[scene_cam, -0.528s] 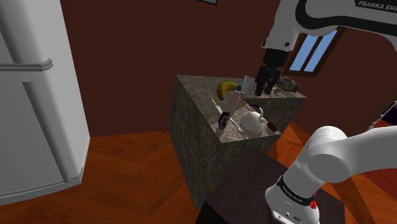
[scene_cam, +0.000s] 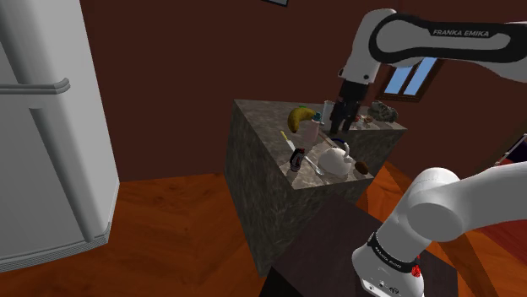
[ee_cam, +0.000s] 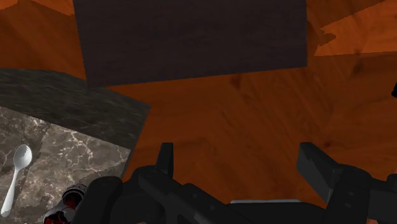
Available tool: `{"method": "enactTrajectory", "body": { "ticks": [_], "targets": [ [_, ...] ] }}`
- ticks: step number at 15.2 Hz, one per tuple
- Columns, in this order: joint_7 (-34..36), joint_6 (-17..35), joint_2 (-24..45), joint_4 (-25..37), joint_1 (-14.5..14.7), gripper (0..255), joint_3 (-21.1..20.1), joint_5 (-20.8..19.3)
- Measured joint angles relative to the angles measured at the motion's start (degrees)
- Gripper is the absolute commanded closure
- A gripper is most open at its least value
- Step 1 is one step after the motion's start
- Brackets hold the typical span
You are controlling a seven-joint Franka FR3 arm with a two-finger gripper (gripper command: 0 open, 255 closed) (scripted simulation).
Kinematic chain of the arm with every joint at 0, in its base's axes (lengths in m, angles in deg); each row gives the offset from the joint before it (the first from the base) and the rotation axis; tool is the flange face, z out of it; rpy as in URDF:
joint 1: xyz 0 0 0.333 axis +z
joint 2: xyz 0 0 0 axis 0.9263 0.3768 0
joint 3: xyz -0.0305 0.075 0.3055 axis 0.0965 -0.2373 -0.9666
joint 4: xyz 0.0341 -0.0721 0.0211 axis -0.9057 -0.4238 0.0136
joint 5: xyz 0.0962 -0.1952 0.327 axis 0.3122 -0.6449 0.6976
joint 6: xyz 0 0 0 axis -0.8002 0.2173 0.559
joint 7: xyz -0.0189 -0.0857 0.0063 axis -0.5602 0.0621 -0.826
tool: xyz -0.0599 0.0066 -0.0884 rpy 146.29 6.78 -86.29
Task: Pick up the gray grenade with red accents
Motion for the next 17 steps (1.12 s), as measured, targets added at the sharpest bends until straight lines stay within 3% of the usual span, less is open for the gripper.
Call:
{"method": "enactTrajectory", "body": {
  "ticks": [10,17],
  "targets": [
    [-10.5,18.4,14.1,-2.2,-1.8,0,8.1,-5.0],
    [-18.3,29.9,27.8,1.4,-1.8,0,13.3,-3.9]
  ]
}}
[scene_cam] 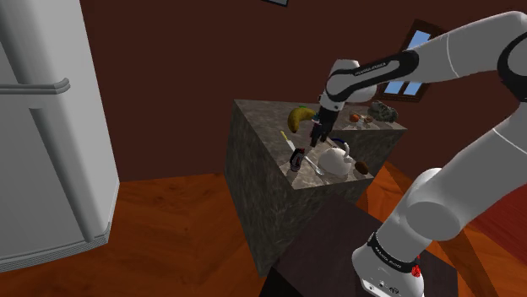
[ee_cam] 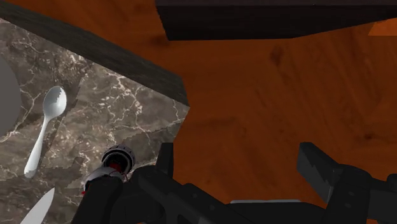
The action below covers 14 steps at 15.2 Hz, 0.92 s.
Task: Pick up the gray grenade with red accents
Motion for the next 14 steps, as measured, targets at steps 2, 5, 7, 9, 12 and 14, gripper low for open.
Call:
{"method": "enactTrajectory", "body": {
  "ticks": [2,5,7,9,12,14],
  "targets": [
    [-3.2,3.4,5.0,1.8,-0.1,0,1.6,1.4],
    [-7.5,7.4,11.2,4.4,-0.5,0,3.0,4.0],
    [-10.8,9.8,16.6,7.4,-0.9,0,3.5,6.8],
    [-13.8,11.6,20.7,9.7,-1.7,0,3.6,9.1],
    [-18.3,13.5,27.9,15.0,-3.6,0,2.9,13.2],
    [-21.3,15.0,32.6,18.2,-5.5,0,2.1,15.8]
  ]
}}
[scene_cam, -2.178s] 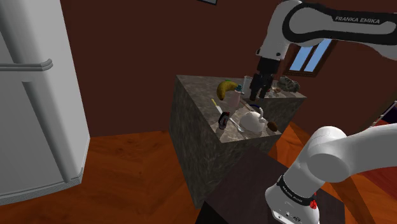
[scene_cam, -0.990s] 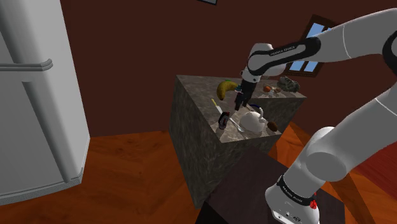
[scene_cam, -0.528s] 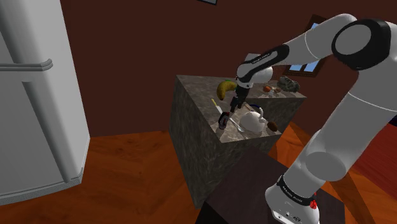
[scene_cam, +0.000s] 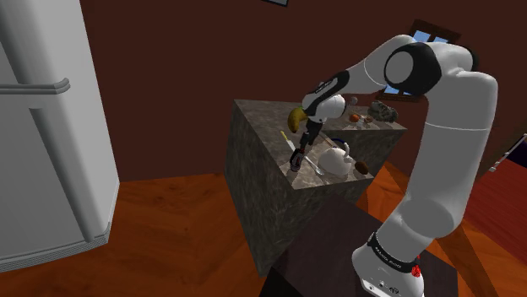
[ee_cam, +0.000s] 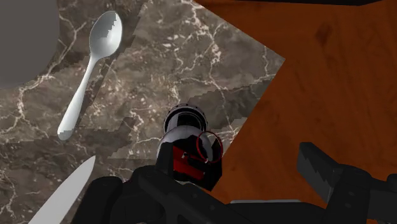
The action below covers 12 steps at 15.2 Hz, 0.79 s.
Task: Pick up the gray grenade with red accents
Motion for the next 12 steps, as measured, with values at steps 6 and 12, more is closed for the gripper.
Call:
{"method": "enactTrajectory", "body": {
  "ticks": [6,12],
  "targets": [
    [-3.9,1.7,9.2,7.8,-3.5,0,-2.4,4.0],
    [-5.2,4.5,12.4,8.1,-4.6,255,-3.7,5.7]
  ]
}}
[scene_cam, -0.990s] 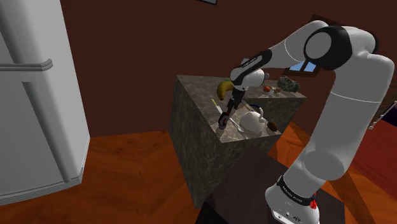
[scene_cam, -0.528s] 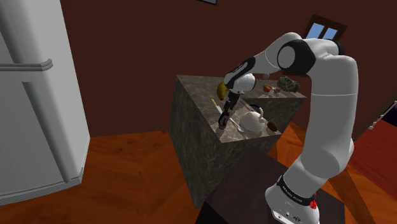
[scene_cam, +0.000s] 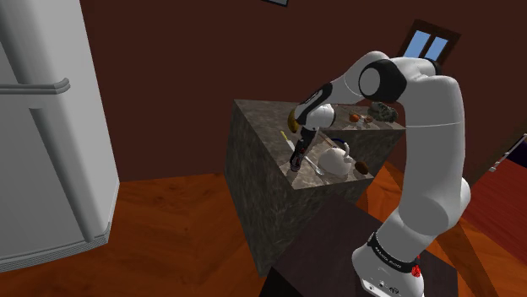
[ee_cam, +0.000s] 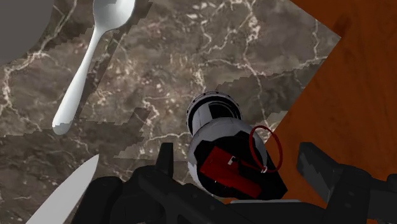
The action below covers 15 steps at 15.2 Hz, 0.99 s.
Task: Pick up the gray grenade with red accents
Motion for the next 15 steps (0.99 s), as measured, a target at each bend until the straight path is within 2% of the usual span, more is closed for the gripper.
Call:
{"method": "enactTrajectory", "body": {
  "ticks": [10,15],
  "targets": [
    [-0.1,0.2,0.1,0.1,-0.1,255,-0.1,0.1],
    [0.8,-1.7,-2.2,-0.4,0.8,255,0.9,-1.1]
  ]
}}
